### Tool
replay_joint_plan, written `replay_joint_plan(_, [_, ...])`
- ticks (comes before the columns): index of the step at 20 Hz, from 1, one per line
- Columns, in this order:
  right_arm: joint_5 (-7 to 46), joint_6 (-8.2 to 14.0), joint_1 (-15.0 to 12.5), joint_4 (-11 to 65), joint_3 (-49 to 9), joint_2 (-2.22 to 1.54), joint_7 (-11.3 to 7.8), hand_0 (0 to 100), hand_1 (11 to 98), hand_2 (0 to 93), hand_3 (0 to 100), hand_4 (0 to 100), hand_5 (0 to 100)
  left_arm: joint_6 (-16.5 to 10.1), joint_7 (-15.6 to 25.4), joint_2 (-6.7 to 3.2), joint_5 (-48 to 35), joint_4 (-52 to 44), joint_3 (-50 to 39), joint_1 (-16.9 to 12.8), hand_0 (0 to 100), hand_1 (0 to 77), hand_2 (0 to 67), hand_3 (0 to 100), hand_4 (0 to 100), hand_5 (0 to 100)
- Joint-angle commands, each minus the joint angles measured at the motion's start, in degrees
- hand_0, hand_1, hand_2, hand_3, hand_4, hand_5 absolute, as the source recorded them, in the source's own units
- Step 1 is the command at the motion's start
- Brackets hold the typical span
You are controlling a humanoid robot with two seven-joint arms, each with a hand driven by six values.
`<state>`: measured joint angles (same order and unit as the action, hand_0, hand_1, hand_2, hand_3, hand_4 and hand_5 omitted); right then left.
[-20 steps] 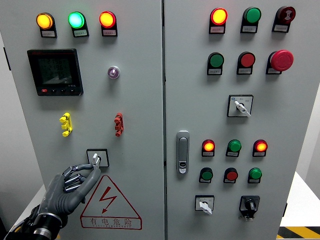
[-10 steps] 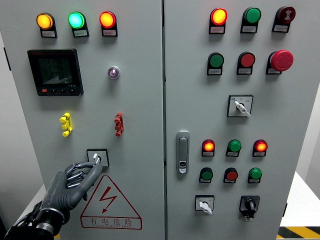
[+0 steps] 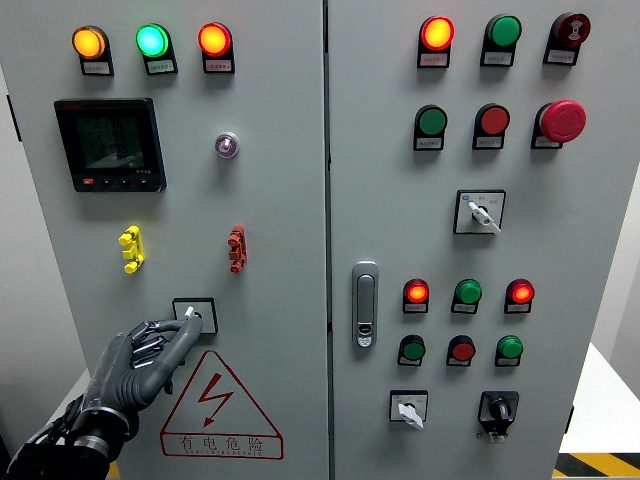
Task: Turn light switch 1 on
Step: 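Close the left hand's fingers around the rotary switch knob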
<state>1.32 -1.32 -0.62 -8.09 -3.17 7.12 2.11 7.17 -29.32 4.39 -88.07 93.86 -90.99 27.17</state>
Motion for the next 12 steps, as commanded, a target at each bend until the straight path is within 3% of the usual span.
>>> replay_joint_plan(1, [0.0, 0.0, 0.0, 0.0, 0.01, 0.0, 0.0, 0, 19.8, 0.0, 20, 19, 11, 0.3, -0.74, 0.0, -0.08, -0.08, 0.02, -0.01, 0, 50.3, 42.3, 85, 100, 89])
replay_joint_plan(12, [0.0, 0.0, 0.0, 0.0, 0.01, 0.0, 0.0, 0, 19.7, 0.0, 20, 19, 11, 0.3, -3.11, -0.09, -0.26, -0.08, 0.46, 0.95, 0, 49.9, 46.8, 86, 100, 89])
